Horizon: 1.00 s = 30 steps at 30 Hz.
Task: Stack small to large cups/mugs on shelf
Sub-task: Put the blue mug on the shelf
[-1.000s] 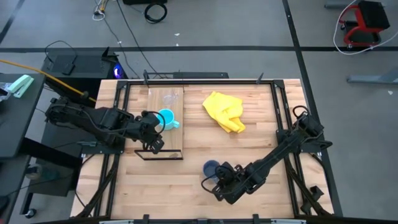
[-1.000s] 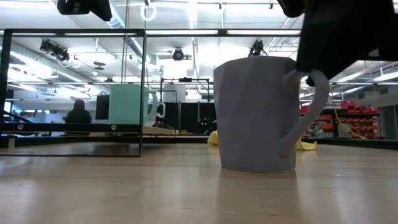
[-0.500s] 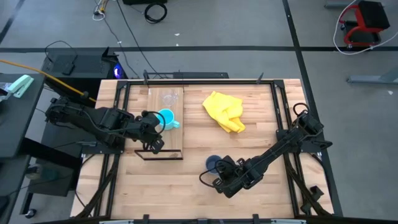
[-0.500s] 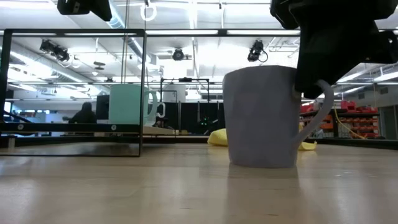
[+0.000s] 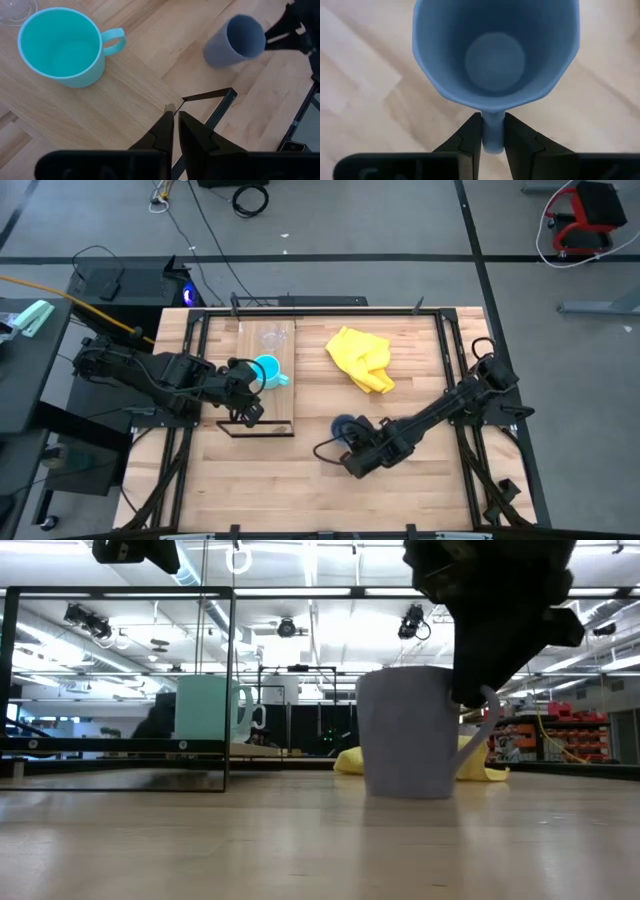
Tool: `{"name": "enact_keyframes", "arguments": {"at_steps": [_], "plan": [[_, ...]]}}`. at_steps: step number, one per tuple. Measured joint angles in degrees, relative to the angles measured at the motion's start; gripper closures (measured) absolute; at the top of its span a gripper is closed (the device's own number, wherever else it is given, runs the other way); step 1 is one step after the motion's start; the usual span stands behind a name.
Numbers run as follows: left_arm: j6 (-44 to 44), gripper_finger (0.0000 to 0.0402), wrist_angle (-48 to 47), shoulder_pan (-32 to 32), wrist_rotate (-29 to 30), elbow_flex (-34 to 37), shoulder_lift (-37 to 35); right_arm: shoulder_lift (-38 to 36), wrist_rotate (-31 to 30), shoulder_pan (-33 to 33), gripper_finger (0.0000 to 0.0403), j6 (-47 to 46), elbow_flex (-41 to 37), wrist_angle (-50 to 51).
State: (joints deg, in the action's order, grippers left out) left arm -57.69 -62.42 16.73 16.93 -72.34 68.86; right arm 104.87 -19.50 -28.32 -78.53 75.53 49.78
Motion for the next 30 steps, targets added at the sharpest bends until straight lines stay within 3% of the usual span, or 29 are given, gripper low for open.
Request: {"name": "enact_keyframes", "arguments": {"at_steps": [12,30], "plan": [[0.5,0.0364,0.0,0.0,0.8,0.0,0.0,-5.5,0.1,4.1,0.0325,3.7,-0.1,6.5],[0.5,0.0364,0.0,0.0,0.9,0.0,0.0,-4.3,1.2,3.7,0.0321,3.7,0.1,10.3]]}}
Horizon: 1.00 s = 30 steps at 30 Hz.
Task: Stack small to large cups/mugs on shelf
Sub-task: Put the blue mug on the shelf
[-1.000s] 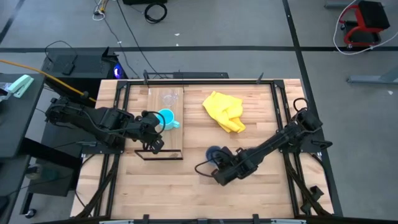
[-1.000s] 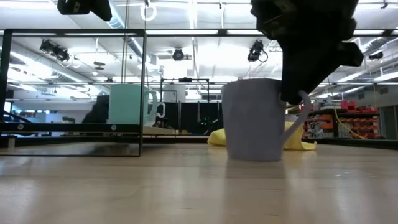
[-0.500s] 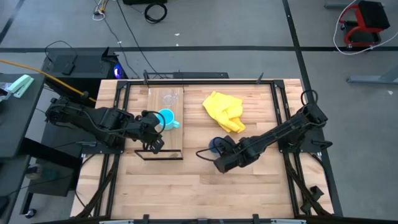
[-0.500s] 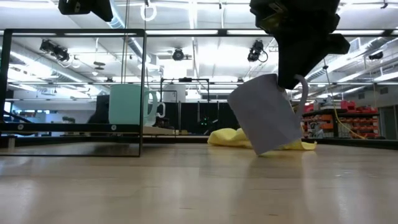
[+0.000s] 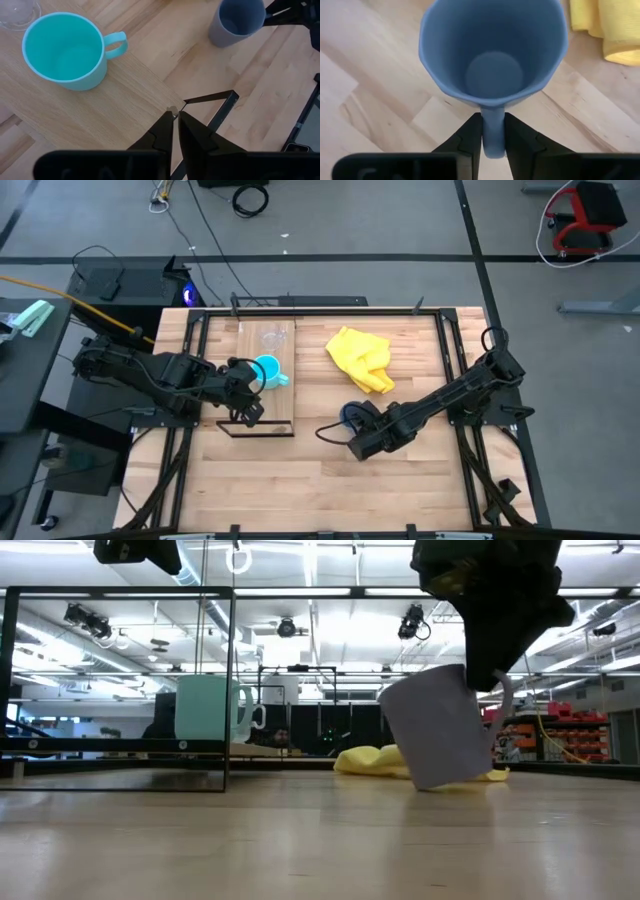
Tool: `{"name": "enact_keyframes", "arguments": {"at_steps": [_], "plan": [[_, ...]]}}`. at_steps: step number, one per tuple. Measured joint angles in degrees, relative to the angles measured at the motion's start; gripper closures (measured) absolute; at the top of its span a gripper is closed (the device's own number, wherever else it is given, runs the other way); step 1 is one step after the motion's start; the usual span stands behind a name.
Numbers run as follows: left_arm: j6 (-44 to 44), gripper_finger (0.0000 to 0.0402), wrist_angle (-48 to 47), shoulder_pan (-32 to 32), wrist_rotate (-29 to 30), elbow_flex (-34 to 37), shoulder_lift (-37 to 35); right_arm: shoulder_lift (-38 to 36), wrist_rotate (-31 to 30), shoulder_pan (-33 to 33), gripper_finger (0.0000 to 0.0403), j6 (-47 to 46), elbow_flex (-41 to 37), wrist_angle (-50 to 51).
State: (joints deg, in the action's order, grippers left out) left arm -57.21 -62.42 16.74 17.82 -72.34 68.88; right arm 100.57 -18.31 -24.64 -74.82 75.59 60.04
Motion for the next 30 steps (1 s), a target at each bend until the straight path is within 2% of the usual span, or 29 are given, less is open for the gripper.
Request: {"name": "enact_keyframes", "arguments": {"at_steps": [11,21,30], "plan": [[0.0,0.0374,0.0,0.0,0.0,0.0,0.0,0.0,3.1,0.0,0.0286,-1.7,0.0,2.3],[0.4,0.0363,0.0,0.0,0.0,0.0,0.0,-3.5,4.6,-2.1,0.0281,-5.4,0.0,3.0],[0.9,0.0373,0.0,0.0,0.0,0.0,0.0,-12.1,5.1,-1.6,0.0281,-18.7,0.0,11.6]]}}
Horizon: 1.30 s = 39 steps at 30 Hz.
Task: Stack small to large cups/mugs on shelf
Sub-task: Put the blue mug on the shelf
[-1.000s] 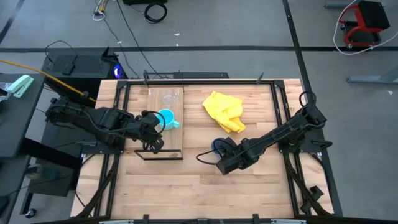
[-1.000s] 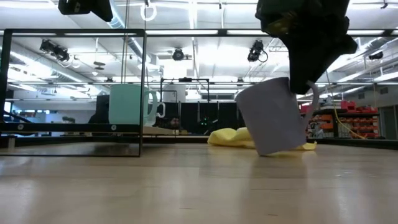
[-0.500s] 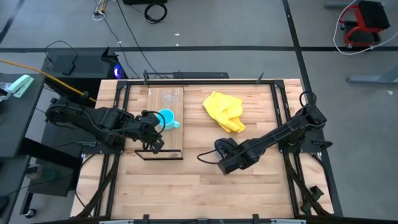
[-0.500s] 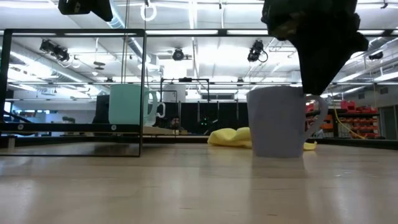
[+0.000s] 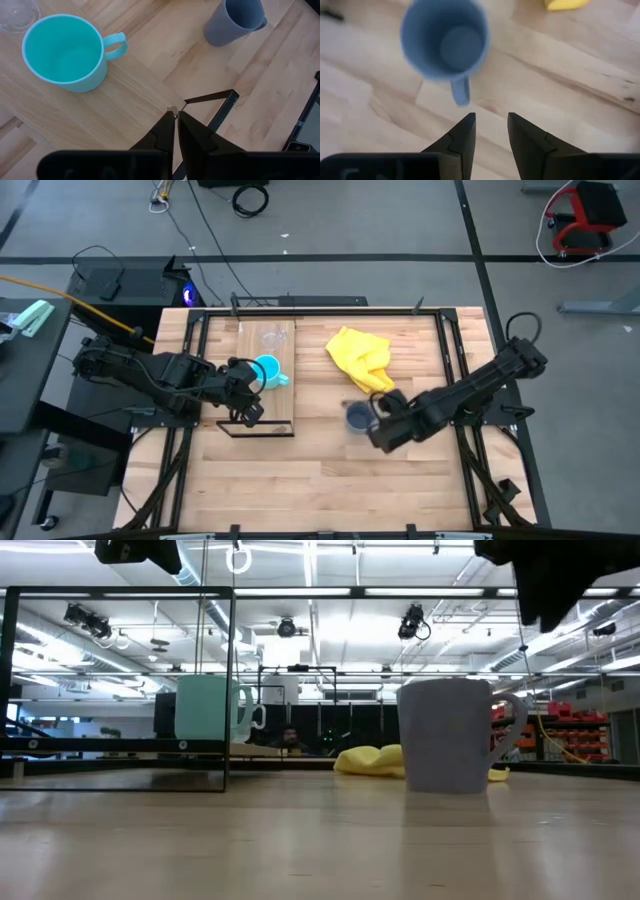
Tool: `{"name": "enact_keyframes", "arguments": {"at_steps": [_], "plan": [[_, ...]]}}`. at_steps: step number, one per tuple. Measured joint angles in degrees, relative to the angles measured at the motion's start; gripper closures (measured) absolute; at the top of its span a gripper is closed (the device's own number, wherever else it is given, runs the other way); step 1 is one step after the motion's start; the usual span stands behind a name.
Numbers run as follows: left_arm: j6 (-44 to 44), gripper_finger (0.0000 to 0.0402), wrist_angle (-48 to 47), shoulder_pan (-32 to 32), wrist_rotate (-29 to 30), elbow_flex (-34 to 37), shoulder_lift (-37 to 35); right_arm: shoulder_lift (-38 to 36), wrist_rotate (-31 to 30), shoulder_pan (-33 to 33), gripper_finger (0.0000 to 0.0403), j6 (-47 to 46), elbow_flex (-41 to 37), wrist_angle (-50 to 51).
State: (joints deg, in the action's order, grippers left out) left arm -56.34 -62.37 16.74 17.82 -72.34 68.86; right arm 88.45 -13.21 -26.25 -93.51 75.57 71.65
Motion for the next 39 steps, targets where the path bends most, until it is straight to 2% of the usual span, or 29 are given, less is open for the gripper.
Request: {"name": "enact_keyframes", "arguments": {"at_steps": [3,10,20,26,31,35,39], "plan": [[0.0,0.0373,0.0,0.0,0.2,0.0,0.1,-1.9,0.4,3.5,0.0281,0.6,0.0,-0.3],[0.1,0.0363,0.0,0.0,0.5,0.0,0.2,0.2,7.3,13.0,0.0281,11.3,0.0,-1.8],[0.0,0.0373,-0.8,0.0,0.5,0.0,0.2,4.4,10.1,16.0,0.0281,16.9,0.0,-4.2],[0.0,0.0368,-0.8,0.0,0.4,0.0,0.2,3.5,9.6,13.0,0.0281,13.3,0.0,-4.5],[0.1,0.0363,-0.8,0.0,0.4,0.0,0.2,1.4,7.7,5.9,0.0281,4.2,0.0,-4.9],[0.1,0.0367,-0.8,0.0,0.4,0.0,0.2,2.5,3.9,-1.0,0.0286,-1.3,0.0,-8.5],[1.8,0.0374,0.5,-0.3,0.4,0.0,0.2,4.6,-3.4,-5.1,0.0305,-6.7,0.0,-8.7]]}}
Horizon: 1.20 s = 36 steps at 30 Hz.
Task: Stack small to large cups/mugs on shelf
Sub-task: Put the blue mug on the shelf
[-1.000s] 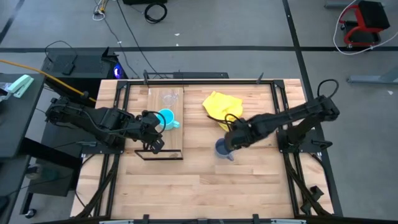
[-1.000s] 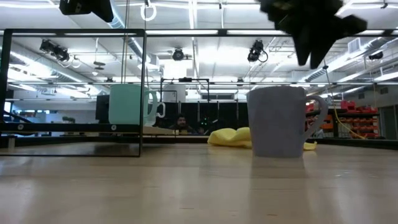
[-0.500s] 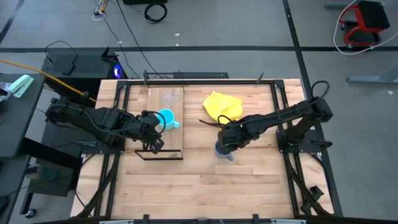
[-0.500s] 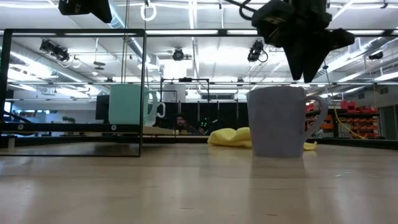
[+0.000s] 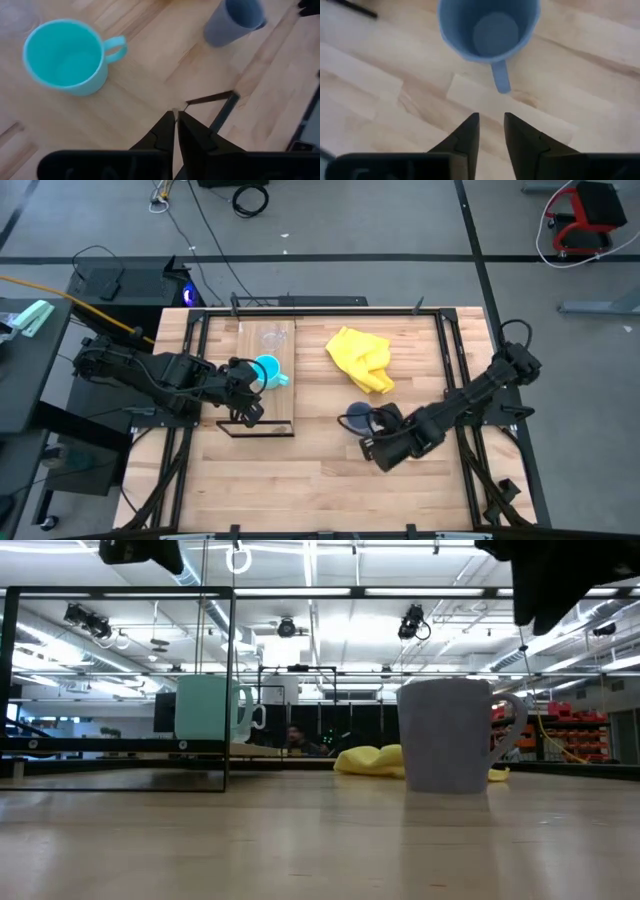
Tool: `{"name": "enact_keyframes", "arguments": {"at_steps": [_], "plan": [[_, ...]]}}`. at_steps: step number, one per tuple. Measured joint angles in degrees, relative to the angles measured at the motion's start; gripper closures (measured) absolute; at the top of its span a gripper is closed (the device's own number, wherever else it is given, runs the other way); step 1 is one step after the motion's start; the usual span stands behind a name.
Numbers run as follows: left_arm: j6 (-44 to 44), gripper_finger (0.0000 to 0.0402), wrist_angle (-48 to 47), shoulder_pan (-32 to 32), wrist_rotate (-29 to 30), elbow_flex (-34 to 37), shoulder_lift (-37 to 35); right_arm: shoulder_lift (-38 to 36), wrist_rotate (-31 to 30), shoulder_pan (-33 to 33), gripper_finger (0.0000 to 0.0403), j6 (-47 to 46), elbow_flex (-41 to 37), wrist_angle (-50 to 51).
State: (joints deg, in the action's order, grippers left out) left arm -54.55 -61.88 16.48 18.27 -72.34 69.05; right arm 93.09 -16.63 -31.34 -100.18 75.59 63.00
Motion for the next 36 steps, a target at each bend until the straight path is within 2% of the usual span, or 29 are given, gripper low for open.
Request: {"name": "enact_keyframes", "arguments": {"at_steps": [2,8,10,18,25,36], "plan": [[1.8,0.0376,2.5,-0.7,0.0,0.0,0.0,1.3,-1.7,-0.6,0.0321,-0.8,0.0,-1.2],[6.4,0.0371,10.2,-3.4,-0.4,0.0,0.0,7.1,-2.0,-0.3,0.0387,-0.2,0.0,-4.4],[7.2,0.0368,10.9,-4.0,-0.5,0.0,0.0,8.7,-2.4,-0.2,0.0396,-0.4,0.0,-4.3],[7.3,0.0371,10.8,-4.5,-0.5,0.0,0.0,12.1,-1.7,1.2,0.0398,-2.2,0.0,-2.3],[7.2,0.0375,10.6,-4.4,-0.6,0.0,0.0,11.3,-2.7,4.2,0.0394,-4.8,0.0,6.0],[7.3,0.0367,10.3,-4.4,-0.6,0.0,0.0,9.0,-3.7,10.9,0.0391,4.2,0.0,4.3]]}}
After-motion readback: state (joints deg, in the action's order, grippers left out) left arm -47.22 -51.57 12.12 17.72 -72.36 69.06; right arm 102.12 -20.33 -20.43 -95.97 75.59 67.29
